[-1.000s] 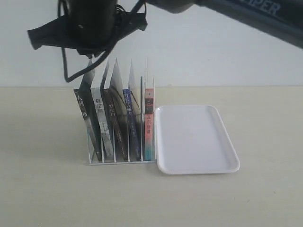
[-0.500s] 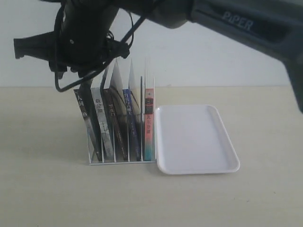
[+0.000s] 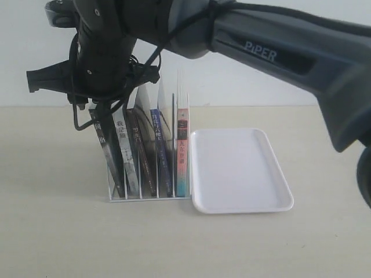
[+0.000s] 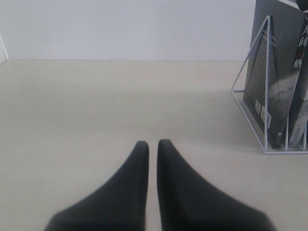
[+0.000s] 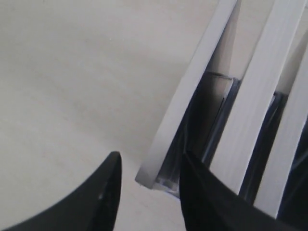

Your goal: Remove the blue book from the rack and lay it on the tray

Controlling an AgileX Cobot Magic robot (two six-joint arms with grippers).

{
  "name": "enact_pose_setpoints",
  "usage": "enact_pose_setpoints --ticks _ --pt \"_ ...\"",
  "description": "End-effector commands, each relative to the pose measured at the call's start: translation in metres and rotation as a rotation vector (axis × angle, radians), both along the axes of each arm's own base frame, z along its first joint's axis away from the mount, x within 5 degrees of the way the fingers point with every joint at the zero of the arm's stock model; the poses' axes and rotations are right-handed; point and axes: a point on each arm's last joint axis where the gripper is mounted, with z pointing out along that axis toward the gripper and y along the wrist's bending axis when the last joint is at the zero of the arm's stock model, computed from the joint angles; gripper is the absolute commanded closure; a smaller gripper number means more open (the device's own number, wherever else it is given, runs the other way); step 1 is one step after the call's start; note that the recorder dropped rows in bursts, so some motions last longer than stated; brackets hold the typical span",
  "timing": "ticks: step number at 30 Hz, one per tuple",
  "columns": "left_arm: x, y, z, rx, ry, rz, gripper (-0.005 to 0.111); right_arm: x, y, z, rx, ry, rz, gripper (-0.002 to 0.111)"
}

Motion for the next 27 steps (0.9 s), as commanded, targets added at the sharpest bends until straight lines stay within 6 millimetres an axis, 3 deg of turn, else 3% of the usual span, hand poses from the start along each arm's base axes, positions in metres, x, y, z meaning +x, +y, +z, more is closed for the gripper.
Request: enact_pose_setpoints --ticks 1,15,21,27 --pt "0.0 0.0 -0.001 0.005 0.0 -0.008 0.101 0.0 -0.002 0.006 0.003 -0.018 -0.003 0.07" --pt "0.0 0.0 -0.001 0.005 0.0 -0.008 0.101 0.008 0.008 -0.022 -0.003 0.013 -0.025 0.071" --pt "0.0 0.0 -0.001 0.005 0.0 -0.008 0.101 0.008 0.007 -0.023 -0.005 0.013 -0.038 0.106" --pt "0.0 0.0 -0.001 0.005 0.0 -0.008 0.101 0.01 0.006 -0.021 -0.026 -0.019 -0.04 0.108"
